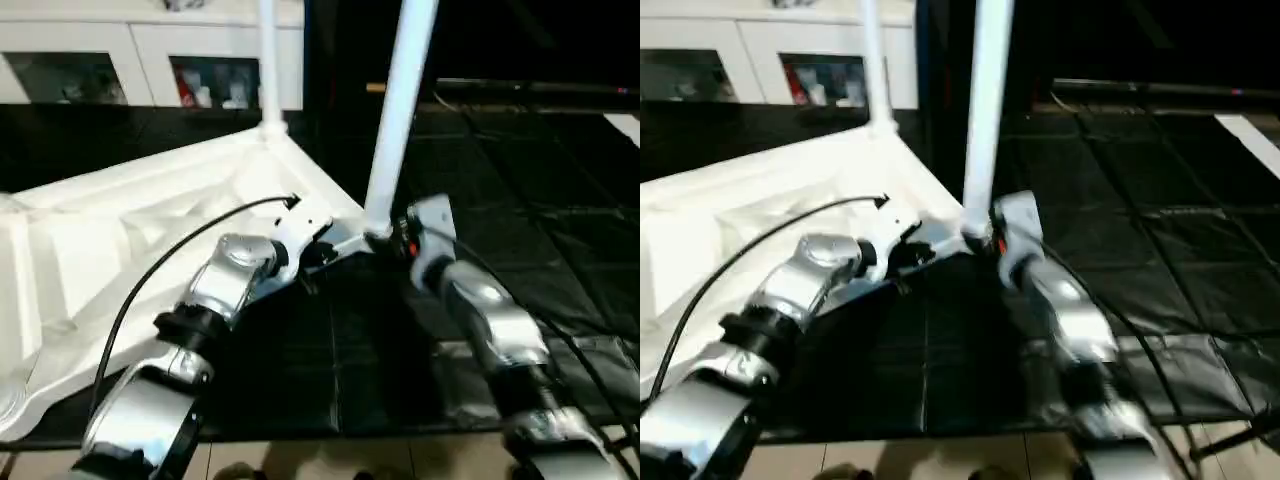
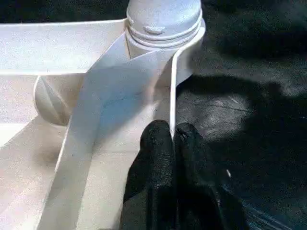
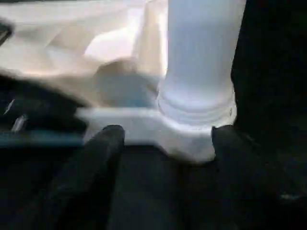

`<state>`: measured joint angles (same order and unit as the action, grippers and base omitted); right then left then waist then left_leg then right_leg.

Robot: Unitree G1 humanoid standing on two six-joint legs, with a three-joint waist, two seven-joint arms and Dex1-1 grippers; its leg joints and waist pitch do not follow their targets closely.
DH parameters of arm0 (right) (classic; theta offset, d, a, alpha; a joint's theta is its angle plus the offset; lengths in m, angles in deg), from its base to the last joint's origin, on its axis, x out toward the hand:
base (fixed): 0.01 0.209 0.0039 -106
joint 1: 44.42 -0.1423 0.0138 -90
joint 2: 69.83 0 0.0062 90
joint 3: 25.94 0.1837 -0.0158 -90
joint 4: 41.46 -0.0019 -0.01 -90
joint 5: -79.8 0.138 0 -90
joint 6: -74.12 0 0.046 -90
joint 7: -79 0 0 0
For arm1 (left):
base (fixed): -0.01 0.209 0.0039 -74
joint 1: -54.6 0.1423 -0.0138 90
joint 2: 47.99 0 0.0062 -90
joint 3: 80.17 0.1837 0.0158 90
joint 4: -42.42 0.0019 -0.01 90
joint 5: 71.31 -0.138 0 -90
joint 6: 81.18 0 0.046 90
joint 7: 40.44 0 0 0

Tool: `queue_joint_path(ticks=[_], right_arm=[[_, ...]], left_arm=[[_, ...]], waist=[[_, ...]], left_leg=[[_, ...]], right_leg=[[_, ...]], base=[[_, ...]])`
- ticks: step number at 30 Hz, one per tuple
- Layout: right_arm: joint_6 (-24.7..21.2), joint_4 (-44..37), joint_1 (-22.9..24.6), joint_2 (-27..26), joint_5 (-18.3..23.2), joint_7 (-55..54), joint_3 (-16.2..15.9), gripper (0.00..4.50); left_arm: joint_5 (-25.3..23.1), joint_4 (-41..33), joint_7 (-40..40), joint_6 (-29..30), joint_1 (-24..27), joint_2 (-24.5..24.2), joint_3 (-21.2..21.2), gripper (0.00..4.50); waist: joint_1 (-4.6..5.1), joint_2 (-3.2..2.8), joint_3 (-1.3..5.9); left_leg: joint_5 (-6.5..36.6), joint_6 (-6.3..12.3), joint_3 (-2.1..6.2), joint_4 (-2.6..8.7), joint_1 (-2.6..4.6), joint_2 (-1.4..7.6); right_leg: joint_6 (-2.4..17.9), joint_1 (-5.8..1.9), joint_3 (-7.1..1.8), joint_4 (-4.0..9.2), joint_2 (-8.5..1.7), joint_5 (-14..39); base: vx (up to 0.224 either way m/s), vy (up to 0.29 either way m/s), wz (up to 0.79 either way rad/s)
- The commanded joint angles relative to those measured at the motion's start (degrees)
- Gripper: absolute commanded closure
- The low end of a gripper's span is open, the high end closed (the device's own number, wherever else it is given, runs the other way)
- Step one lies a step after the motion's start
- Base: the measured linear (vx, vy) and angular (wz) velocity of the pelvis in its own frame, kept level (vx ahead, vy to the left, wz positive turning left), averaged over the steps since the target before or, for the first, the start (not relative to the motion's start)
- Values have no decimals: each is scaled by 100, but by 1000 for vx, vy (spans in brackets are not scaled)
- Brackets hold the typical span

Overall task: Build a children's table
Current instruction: Rotate leg to tighten

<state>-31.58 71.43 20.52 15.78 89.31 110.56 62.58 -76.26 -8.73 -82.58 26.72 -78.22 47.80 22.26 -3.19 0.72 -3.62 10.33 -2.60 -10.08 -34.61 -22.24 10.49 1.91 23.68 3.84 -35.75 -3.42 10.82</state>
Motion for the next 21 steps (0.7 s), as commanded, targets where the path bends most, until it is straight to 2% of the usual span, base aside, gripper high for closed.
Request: queue_joint_path(ticks=[1, 5, 6, 9, 10, 12, 14, 16, 17, 19, 21], right_arm=[[122, -328, 152, 477, 143, 665, 44, 108], [152, -496, 285, 955, 284, 1306, 135, 96], [152, -496, 285, 955, 284, 1306, 135, 67], [124, -596, 319, 1203, 420, 1700, 163, 53], [109, -717, 354, 1457, 546, 2221, 82, 36], [116, -788, 374, 1605, 585, 2545, -21, 23], [233, -918, 428, 1878, 581, 3185, -364, 16], [262, -937, 427, 1912, 567, 3313, -431, 16], [287, -946, 403, 1926, 545, 3472, -492, 16], [304, -939, 354, 1926, 529, 3613, -561, 16], [274, -935, 306, 1932, 558, 3801, -663, 16]], left_arm=[[81, -100, -233, -444, -201, -175, -92, 450], [102, -64, -778, -838, -102, -377, 59, 450], [102, -64, -778, -838, -102, -377, 59, 450], [148, -54, -1214, -1169, -30, -518, 181, 450], [197, -114, -1784, -1454, 84, -703, 336, 450], [206, -144, -2122, -1644, 144, -817, 437, 450], [341, -341, -2780, -1802, 268, -977, 576, 450], [411, -437, -2929, -1723, 301, -995, 592, 450], [479, -550, -3157, -1751, 348, -1039, 643, 450], [508, -656, -3396, -1807, 402, -1108, 732, 450], [484, -687, -3520, -1926, 432, -1163, 808, 450]], waist=[[-58, -6, 492], [-69, -1, 472], [-77, 0, 474], [-86, -4, 471], [-106, -4, 472], [-147, -22, 473], [-207, -41, 447], [-255, -42, 439], [-262, -32, 436], [-319, -53, 428], [-327, -34, 431]], left_leg=[[336, 574, 85, 306, 80, 235], [514, 582, 79, 307, 84, 237], [533, 587, 85, 307, 85, 235], [568, 572, 84, 307, 99, 251], [578, 576, 80, 304, 94, 255], [586, 583, 88, 306, 107, 274], [707, 554, 72, 326, 136, 309], [908, 400, 68, 347, 165, 341], [922, 372, 65, 349, 171, 344], [1018, 270, 65, 364, 195, 362], [1075, 229, 61, 373, 190, 358]], right_leg=[[1408, -465, -292, 341, -482, -365], [1357, -455, -292, 388, -482, 3], [1362, -458, -288, 393, -482, 54], [1401, -436, -282, 400, -485, 158], [1396, -444, -289, 397, -491, 188], [1382, -432, -287, 388, -481, 137], [1386, -400, -281, 398, -483, 270], [1382, -379, -278, 413, -508, 609], [1372, -368, -278, 422, -508, 664], [1368, -343, -286, 433, -521, 804], [1346, -353, -286, 423, -517, 824]], base=[[0, 0, 0], [0, 0, 0], [0, 0, 0], [0, 0, 0], [0, 0, 0], [0, 0, 0], [0, 0, 0], [0, 0, 0], [0, 0, 0], [0, 0, 0], [0, 0, 0]])
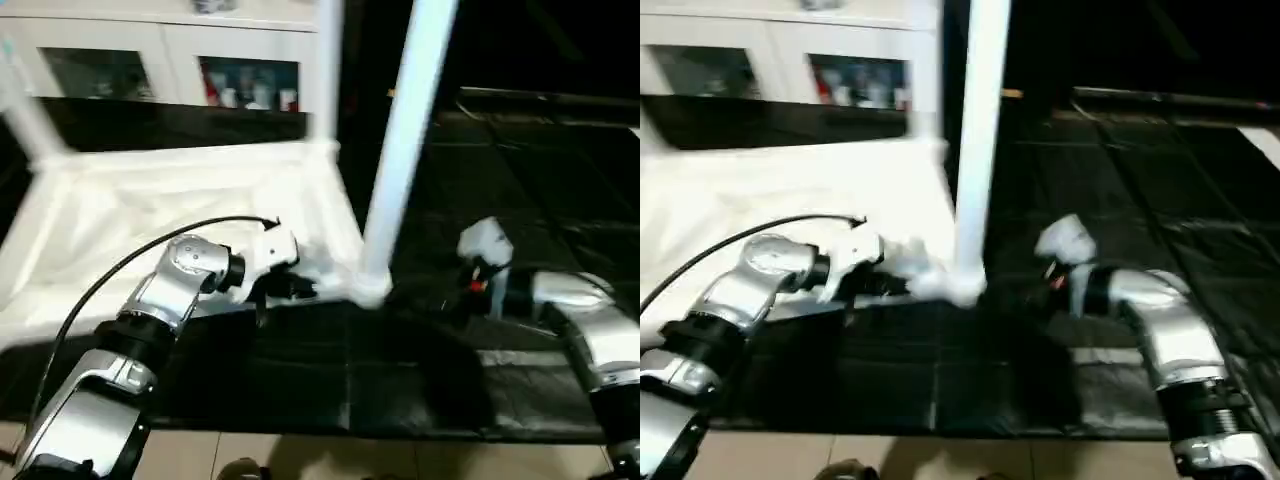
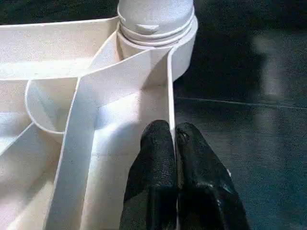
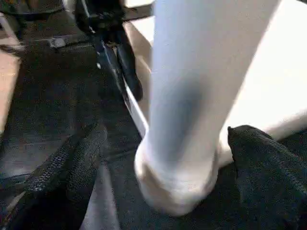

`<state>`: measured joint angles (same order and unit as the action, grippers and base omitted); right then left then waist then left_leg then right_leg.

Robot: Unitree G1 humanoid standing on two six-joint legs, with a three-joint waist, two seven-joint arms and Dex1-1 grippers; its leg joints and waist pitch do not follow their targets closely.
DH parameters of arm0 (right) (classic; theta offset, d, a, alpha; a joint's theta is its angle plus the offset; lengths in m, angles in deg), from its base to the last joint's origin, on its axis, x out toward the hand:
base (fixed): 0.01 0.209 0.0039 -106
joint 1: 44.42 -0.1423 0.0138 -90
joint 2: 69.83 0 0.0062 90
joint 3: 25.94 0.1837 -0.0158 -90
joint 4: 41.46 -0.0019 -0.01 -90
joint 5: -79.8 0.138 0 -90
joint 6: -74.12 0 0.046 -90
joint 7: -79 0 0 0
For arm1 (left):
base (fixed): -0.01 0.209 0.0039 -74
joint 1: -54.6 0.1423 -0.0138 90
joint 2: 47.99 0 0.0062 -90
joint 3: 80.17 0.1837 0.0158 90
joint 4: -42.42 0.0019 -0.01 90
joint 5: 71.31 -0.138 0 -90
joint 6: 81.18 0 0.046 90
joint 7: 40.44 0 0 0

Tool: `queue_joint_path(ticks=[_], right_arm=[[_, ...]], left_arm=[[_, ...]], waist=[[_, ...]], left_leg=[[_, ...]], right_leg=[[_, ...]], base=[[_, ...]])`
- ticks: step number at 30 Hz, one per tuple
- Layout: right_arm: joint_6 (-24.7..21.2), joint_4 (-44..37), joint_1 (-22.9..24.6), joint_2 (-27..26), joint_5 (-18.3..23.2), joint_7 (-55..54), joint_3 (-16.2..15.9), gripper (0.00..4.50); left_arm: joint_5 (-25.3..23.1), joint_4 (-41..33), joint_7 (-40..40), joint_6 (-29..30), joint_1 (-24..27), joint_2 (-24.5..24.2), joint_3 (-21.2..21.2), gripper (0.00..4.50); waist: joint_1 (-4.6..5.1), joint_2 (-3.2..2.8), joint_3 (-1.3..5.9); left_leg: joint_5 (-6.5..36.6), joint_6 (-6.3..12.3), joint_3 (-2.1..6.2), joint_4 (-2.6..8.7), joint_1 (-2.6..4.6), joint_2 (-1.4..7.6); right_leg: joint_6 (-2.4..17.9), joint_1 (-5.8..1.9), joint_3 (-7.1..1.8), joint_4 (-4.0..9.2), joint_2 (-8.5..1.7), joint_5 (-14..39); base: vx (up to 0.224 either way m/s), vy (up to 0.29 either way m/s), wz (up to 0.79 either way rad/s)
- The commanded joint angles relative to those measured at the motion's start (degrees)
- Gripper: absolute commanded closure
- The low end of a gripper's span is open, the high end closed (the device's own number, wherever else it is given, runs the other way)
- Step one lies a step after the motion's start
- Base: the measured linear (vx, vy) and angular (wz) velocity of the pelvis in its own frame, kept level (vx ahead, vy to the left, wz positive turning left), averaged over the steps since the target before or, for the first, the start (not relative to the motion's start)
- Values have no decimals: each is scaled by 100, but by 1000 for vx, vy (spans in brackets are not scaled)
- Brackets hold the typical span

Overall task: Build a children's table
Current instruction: Rotate leg to tighten

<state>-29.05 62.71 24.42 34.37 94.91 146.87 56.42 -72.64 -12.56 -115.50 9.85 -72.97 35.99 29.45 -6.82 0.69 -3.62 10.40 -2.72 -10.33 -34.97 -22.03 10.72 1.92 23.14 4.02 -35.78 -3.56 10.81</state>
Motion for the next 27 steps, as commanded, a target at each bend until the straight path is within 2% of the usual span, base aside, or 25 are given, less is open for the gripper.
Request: queue_joint_path(ticks=[1, 5, 9, 13, 19, 27], right_arm=[[17, -61, -90, 74, 1, 194, -63, 16], [114, 90, -184, 70, -70, 444, -302, 16], [113, 278, -269, 13, -73, 563, -374, 16], [-21, 249, -272, 30, 21, 746, -398, 54], [-95, 255, -249, 93, 119, 950, -423, 104], [-118, 232, -210, 66, 114, 968, -422, 170]], left_arm=[[121, -304, -245, -255, -91, 11, 97, 450], [126, -325, -491, -390, -52, -25, 156, 450], [153, -475, -573, -329, 6, -41, 172, 450], [161, -520, -592, -330, 45, -66, 185, 450], [141, -514, -625, -350, 87, -87, 173, 450], [139, -500, -603, -342, 88, -86, 187, 450]], waist=[[34, -28, 428], [38, 12, 426], [38, 3, 438], [38, 4, 445], [40, 3, 438], [36, 0, 442]], left_leg=[[1091, 225, 86, 408, 161, 323], [1082, 214, 83, 400, 139, 302], [934, 213, 88, 396, 128, 307], [838, 291, 85, 388, 119, 305], [927, 248, 85, 391, 127, 302], [907, 242, 83, 389, 128, 303]], right_leg=[[1313, -301, -302, 428, -505, 870], [1167, -313, -307, 464, -527, 1136], [1164, -312, -300, 441, -515, 1078], [1196, -313, -294, 417, -501, 867], [1143, -312, -294, 447, -505, 1099], [1156, -308, -294, 443, -501, 1030]], base=[[0, 0, 0], [0, 0, 0], [0, 0, 0], [0, 0, 0], [0, 0, 0], [0, 0, 0]])
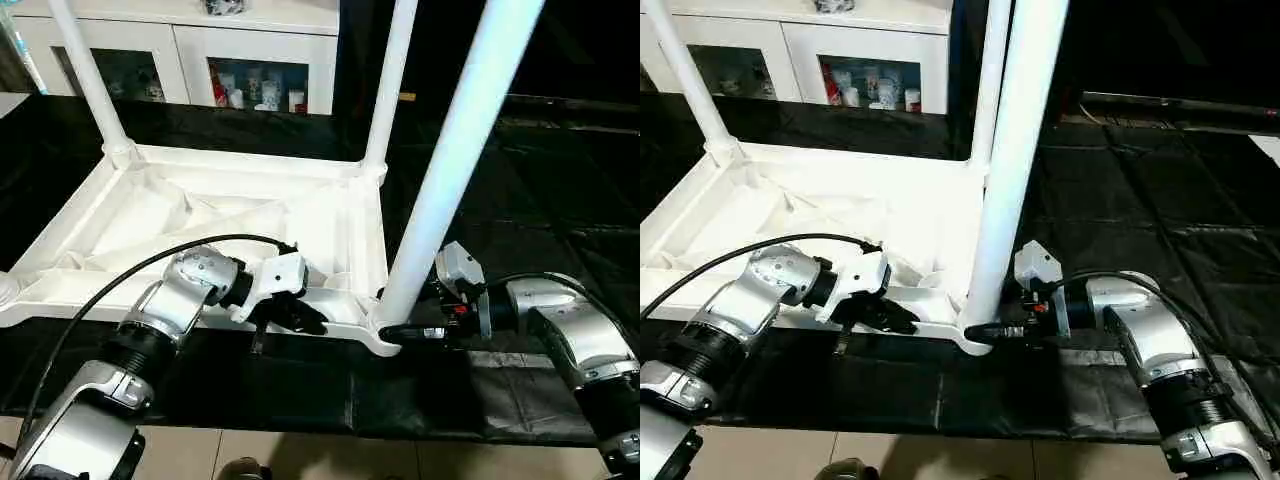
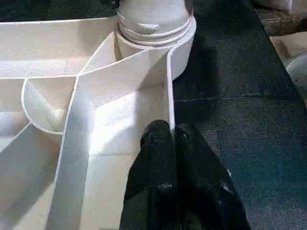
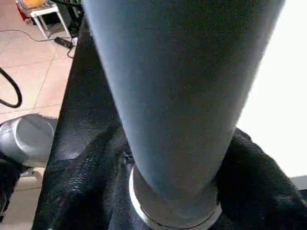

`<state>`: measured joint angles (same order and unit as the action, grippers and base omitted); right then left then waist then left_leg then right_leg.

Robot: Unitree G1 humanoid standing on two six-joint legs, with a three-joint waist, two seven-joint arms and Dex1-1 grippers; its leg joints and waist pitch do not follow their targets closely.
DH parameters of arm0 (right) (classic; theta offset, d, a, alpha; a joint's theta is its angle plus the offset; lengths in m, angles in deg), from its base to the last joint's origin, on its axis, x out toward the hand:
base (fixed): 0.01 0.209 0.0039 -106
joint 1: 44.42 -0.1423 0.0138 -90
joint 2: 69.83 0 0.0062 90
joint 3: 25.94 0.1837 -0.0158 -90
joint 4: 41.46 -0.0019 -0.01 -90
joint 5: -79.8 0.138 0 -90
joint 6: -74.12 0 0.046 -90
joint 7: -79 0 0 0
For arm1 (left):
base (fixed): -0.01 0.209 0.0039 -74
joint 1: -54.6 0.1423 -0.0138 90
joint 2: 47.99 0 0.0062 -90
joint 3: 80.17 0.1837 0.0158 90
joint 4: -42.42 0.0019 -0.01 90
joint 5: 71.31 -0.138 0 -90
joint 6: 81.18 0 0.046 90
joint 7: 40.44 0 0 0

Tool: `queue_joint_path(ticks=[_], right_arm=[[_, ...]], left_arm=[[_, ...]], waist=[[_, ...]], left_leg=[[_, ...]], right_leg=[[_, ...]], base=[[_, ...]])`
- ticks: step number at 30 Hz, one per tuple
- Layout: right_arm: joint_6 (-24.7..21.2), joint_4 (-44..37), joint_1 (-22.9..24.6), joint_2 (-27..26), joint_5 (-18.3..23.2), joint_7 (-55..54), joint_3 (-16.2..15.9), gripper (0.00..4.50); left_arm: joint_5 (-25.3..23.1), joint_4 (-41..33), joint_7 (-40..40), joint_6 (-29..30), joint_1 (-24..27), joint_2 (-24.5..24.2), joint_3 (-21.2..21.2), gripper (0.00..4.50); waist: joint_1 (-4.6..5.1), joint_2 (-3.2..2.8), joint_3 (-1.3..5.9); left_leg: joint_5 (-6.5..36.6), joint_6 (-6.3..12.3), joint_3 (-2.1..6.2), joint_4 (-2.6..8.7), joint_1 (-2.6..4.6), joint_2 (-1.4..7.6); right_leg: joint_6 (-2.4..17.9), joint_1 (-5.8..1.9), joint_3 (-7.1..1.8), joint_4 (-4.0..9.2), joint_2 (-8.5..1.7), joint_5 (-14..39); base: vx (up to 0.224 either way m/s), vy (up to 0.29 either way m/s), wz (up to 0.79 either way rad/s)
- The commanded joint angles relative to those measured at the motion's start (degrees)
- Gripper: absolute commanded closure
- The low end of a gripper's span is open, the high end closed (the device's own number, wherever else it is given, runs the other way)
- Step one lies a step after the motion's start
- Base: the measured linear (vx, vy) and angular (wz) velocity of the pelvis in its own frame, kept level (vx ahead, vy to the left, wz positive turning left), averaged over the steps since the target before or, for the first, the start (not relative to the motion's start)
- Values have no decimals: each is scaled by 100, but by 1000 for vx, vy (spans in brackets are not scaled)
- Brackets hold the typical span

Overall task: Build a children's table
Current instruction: Rotate leg to tighten

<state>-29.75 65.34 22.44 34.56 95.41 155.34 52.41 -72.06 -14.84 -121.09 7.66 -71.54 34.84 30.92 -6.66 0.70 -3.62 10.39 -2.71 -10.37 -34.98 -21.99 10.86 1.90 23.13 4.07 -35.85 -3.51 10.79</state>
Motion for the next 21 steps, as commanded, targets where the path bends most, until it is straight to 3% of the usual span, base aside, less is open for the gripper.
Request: queue_joint_path(ticks=[1, 7, 14, 17, 18, 20, 21], right_arm=[[-53, -37, -6, 43, 61, 125, -21, 184], [-66, -48, 43, -1, 70, 124, -35, 227], [-57, -102, 129, -145, 45, -91, -30, 244], [-76, 5, 98, -392, -210, -815, 11, 248], [-76, 5, 98, -392, -210, -815, 11, 248], [-210, 219, -22, -866, -427, -1818, 123, 249], [-210, 219, -22, -866, -427, -1818, 123, 251]], left_arm=[[78, -267, -40, -123, -56, 29, 41, 450], [48, -234, -4, -136, -58, 37, 36, 450], [15, -165, 143, -50, -63, 85, -16, 450], [-57, -18, 589, 258, -152, 207, -133, 450], [-57, -18, 589, 258, -152, 207, -133, 450], [-11, 187, 1454, 751, -356, 558, -453, 450], [-11, 187, 1454, 751, -356, 558, -453, 450]], waist=[[19, -2, 442], [13, -3, 439], [12, -23, 437], [35, -20, 425], [55, -21, 414], [79, -16, 394], [88, -41, 389]], left_leg=[[907, 240, 89, 391, 123, 291], [934, 225, 89, 392, 124, 289], [953, 211, 93, 396, 121, 287], [1025, 154, 100, 407, 120, 279], [1119, 93, 100, 410, 137, 271], [1263, 9, 105, 418, 154, 251], [1288, -30, 105, 417, 160, 245]], right_leg=[[1159, -309, -298, 447, -507, 1041], [1142, -309, -299, 456, -513, 1104], [1152, -309, -298, 457, -504, 1045], [1121, -304, -295, 469, -509, 1225], [1087, -284, -292, 494, -507, 1410], [973, -282, -289, 544, -517, 1840], [959, -270, -292, 546, -515, 1933]], base=[[0, 0, 0], [0, 0, 0], [0, 0, 0], [0, 0, 0], [0, 0, 0], [0, 0, 0], [0, 0, 0]])
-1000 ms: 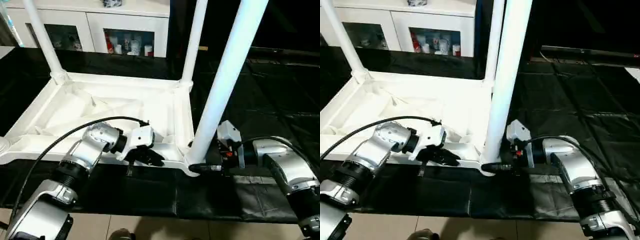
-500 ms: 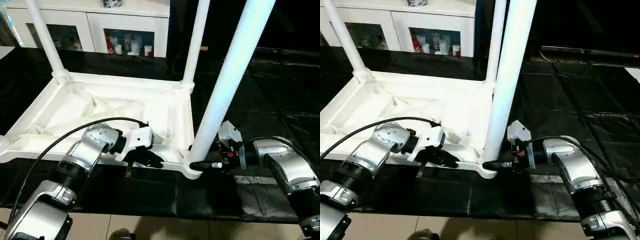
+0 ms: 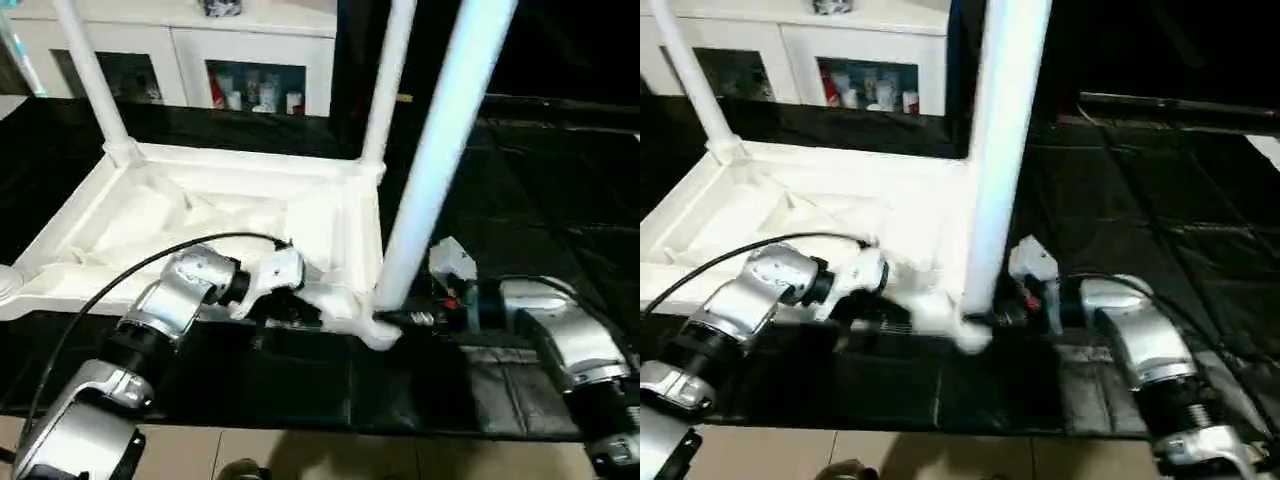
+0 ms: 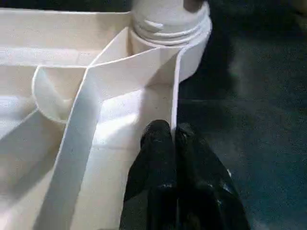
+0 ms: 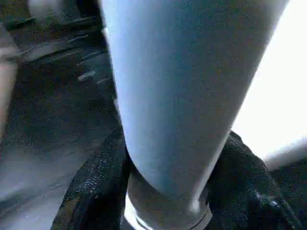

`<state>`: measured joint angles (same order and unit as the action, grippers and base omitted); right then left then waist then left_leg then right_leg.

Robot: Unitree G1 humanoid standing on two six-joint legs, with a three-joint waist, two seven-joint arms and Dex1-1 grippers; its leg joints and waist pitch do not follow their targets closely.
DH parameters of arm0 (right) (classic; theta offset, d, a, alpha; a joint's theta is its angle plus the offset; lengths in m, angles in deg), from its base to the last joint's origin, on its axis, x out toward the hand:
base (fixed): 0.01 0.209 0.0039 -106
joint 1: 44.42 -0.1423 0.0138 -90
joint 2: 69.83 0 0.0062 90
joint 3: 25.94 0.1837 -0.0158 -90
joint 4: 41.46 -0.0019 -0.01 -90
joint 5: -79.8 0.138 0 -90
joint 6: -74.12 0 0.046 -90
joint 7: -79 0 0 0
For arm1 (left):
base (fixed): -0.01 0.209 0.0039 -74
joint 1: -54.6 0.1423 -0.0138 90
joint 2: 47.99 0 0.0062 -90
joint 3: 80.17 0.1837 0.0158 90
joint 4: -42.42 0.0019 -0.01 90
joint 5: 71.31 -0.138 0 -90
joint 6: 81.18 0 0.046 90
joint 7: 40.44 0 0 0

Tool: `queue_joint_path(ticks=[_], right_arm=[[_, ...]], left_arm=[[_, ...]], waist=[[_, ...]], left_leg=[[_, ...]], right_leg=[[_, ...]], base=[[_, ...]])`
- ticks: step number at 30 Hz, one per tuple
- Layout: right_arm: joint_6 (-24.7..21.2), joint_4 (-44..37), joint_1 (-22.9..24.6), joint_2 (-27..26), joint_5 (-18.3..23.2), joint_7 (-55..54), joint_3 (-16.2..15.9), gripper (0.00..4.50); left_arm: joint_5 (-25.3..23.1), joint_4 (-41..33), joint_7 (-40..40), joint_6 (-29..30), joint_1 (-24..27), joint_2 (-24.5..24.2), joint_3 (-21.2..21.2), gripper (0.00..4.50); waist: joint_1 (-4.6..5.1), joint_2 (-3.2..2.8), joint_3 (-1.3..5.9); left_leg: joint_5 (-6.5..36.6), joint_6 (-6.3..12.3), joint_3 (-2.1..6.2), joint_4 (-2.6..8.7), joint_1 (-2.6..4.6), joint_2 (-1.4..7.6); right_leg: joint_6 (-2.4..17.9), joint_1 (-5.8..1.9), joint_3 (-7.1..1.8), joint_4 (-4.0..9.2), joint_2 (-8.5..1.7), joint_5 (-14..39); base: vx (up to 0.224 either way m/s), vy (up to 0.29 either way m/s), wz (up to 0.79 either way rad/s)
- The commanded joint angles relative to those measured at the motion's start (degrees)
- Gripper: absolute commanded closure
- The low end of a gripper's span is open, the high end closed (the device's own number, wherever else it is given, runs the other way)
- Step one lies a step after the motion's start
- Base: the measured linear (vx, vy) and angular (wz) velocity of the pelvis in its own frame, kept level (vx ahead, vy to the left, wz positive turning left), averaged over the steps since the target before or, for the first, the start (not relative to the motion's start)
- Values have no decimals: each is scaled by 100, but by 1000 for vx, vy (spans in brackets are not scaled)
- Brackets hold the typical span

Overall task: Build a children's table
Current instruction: Rotate leg to tighten

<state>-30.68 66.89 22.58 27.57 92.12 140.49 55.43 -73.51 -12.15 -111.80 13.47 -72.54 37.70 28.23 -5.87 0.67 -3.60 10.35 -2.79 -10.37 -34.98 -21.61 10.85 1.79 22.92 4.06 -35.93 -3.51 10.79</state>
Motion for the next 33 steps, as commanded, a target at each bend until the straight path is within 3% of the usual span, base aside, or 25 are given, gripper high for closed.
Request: queue_joint_path(ticks=[1, 2, 3, 4, 5, 7, 8, 9, 10, 13, 16, 20, 21, 22, 26, 29, 31, 33], right_arm=[[-201, 297, -197, -511, -282, -1033, -130, 252], [-201, 297, -197, -511, -282, -1033, -130, 252], [-214, 410, -269, -644, -365, -1308, -114, 253], [-282, 860, -557, -1104, -529, -2195, -19, 253], [-282, 860, -557, -1104, -529, -2195, -19, 254], [-350, 1229, -794, -1458, -617, -2856, 78, 254], [-348, 1376, -890, -1589, -672, -3107, 99, 254], [-283, 1508, -975, -1726, -734, -3356, 131, 254], [-206, 1678, -1088, -1929, -826, -3692, 191, 254], [-186, 1736, -1135, -2076, -896, -3836, 194, 254], [-152, 1751, -1151, -2134, -925, -3909, 200, 254], [65, 1660, -1089, -2075, -944, -3956, 290, 254], [151, 1611, -1027, -2002, -930, -3791, 282, 198], [154, 1606, -1022, -1997, -928, -3780, 282, 184], [74, 1184, -781, -1784, -691, -3437, 384, 143], [61, 909, -591, -1515, -533, -3120, 480, 133], [64, 761, -489, -1354, -435, -2872, 512, 98], [204, 527, -278, -903, -372, -2309, 502, 87]], left_arm=[[172, -36, 1071, 516, -401, 497, -382, 450], [172, -36, 1071, 516, -401, 497, -382, 450], [190, -24, 1280, 648, -459, 585, -458, 450], [249, 21, 1879, 969, -629, 858, -668, 450], [249, 21, 1879, 969, -629, 858, -668, 450], [249, 34, 2293, 1139, -727, 1049, -781, 450], [203, 36, 2479, 1174, -758, 1123, -809, 450], [130, 42, 2636, 1182, -774, 1185, -813, 450], [-1, 69, 2922, 1180, -791, 1284, -807, 450], [-122, 113, 3141, 1135, -755, 1347, -756, 450], [-145, 93, 3174, 1191, -727, 1349, -738, 450], [-142, 76, 3177, 1251, -725, 1282, -714, 450], [-154, 82, 3145, 1226, -720, 1253, -715, 450], [-155, 83, 3141, 1223, -720, 1250, -715, 450], [-134, 168, 2882, 957, -662, 1137, -692, 450], [-128, 297, 2689, 771, -612, 1006, -670, 450], [-121, 342, 2571, 674, -594, 937, -659, 450], [-26, 350, 2145, 433, -544, 783, -638, 450]], waist=[[61, -21, 392], [83, -27, 390], [119, 1, 401], [133, -6, 410], [204, -20, 408], [254, -7, 428], [259, -7, 435], [249, 32, 452], [266, 17, 453], [238, -28, 479], [230, -41, 484], [240, -50, 457], [239, -48, 454], [238, -47, 455], [238, -31, 458], [240, -22, 450], [243, -22, 446], [241, -20, 440]], left_leg=[[1345, -133, 131, 439, 120, 244], [1382, -154, 136, 441, 132, 238], [1352, -130, 150, 444, 87, 226], [1257, -134, 148, 446, 71, 236], [1210, -168, 152, 447, 49, 220], [1121, -80, 127, 410, 80, 198], [1056, -61, 127, 409, 65, 196], [924, 15, 107, 392, 67, 188], [768, 57, 106, 400, 42, 194], [457, 219, 94, 389, 58, 199], [408, 310, 95, 399, 69, 211], [708, 241, 86, 415, 94, 219], [753, 206, 89, 422, 94, 223], [764, 198, 88, 421, 97, 223], [701, 255, 94, 422, 80, 221], [775, 292, 90, 421, 77, 212], [837, 300, 95, 419, 68, 213], [858, 323, 93, 414, 67, 205]], right_leg=[[910, -259, -278, 566, -518, 2120], [916, -243, -275, 571, -516, 2153], [848, -308, -272, 579, -524, 2146], [866, -315, -281, 547, -527, 2003], [951, -291, -274, 529, -512, 1855], [1031, -285, -293, 537, -501, 1598], [1055, -299, -294, 528, -505, 1510], [1062, -312, -301, 525, -490, 1306], [1120, -312, -310, 486, -489, 1064], [1244, -338, -309, 422, -461, 349], [1330, -351, -301, 400, -467, 94], [1317, -344, -309, 460, -483, 477], [1298, -346, -307, 467, -483, 563], [1289, -344, -309, 469, -481, 575], [1265, -366, -312, 449, -476, 413], [1224, -369, -310, 478, -477, 567], [1175, -378, -309, 492, -478, 696], [1159, -372, -301, 520, -472, 778]], base=[[0, 0, 0], [0, 0, 0], [0, 0, 0], [0, 0, 0], [0, 0, 0], [0, 0, 0], [0, 0, 0], [0, 0, 0], [0, 0, 0], [0, 0, 0], [0, 0, 0], [0, 0, 0], [0, 0, 0], [0, 0, 0], [0, 0, 0], [0, 0, 0], [0, 0, 0], [0, 0, 0]])
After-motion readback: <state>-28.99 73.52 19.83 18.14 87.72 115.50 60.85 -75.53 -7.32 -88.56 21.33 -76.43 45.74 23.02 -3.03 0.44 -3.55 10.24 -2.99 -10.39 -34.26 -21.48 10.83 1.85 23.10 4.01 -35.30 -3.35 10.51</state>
